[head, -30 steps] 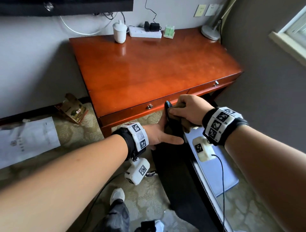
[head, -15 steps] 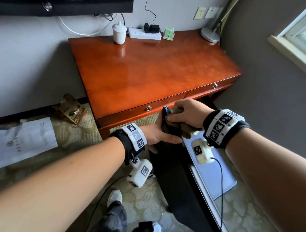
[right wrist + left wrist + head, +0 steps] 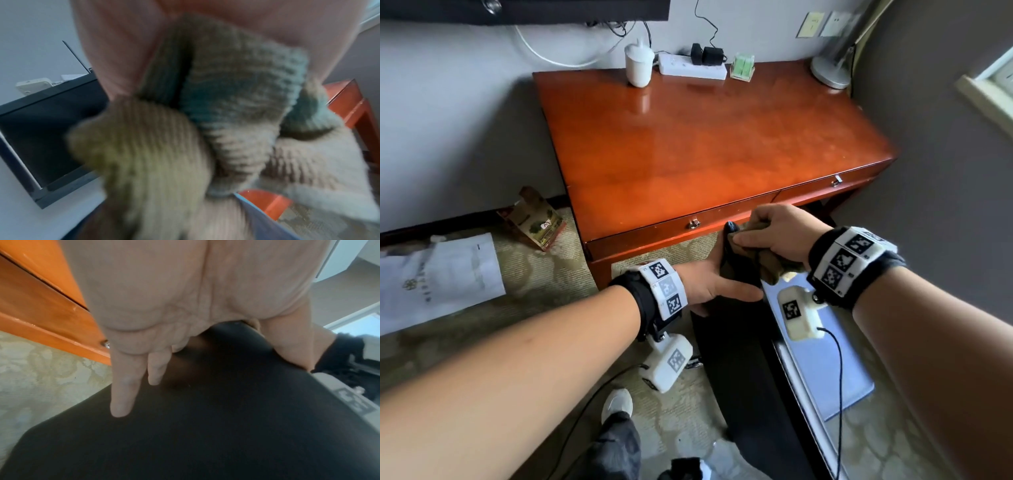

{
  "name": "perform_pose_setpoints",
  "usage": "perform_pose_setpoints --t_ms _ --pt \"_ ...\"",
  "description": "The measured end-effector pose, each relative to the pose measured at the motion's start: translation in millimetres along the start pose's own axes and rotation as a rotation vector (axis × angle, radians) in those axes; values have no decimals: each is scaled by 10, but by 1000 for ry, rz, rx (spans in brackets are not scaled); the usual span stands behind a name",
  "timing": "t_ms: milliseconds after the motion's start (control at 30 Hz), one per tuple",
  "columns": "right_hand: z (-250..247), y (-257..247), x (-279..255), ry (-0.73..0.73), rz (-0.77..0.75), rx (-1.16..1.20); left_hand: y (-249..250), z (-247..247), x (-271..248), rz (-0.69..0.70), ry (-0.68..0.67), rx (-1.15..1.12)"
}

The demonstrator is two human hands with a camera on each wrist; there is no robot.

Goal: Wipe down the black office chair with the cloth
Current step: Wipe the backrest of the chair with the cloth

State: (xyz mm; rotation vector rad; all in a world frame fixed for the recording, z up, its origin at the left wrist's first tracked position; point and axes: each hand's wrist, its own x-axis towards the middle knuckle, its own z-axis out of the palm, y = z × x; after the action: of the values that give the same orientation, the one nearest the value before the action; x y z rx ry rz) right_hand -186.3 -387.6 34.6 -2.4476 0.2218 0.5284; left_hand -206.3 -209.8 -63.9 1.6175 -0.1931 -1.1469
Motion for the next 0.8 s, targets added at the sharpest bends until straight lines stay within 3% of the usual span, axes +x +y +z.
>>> perform_pose_setpoints --t_ms 133,233,333,400,533,700,800 --pt "68 -73 195 104 11 27 105 -39 -153 -16 -12 26" --pt "-63 74 222 202 88 277 157 -42 -128 -5 13 -4" --pt "-264 243 204 305 153 493 155 -8 2 -50 128 -130" --pt "-309 265 174 276 125 447 188 78 44 -74 115 -167" --pt "-112 67 173 -19 40 185 180 116 68 -40 101 -179" --pt "51 -138 467 108 45 33 198 -50 17 -43 25 -97" --pt "67 -123 561 77 96 58 239 -114 19 -32 -10 -18"
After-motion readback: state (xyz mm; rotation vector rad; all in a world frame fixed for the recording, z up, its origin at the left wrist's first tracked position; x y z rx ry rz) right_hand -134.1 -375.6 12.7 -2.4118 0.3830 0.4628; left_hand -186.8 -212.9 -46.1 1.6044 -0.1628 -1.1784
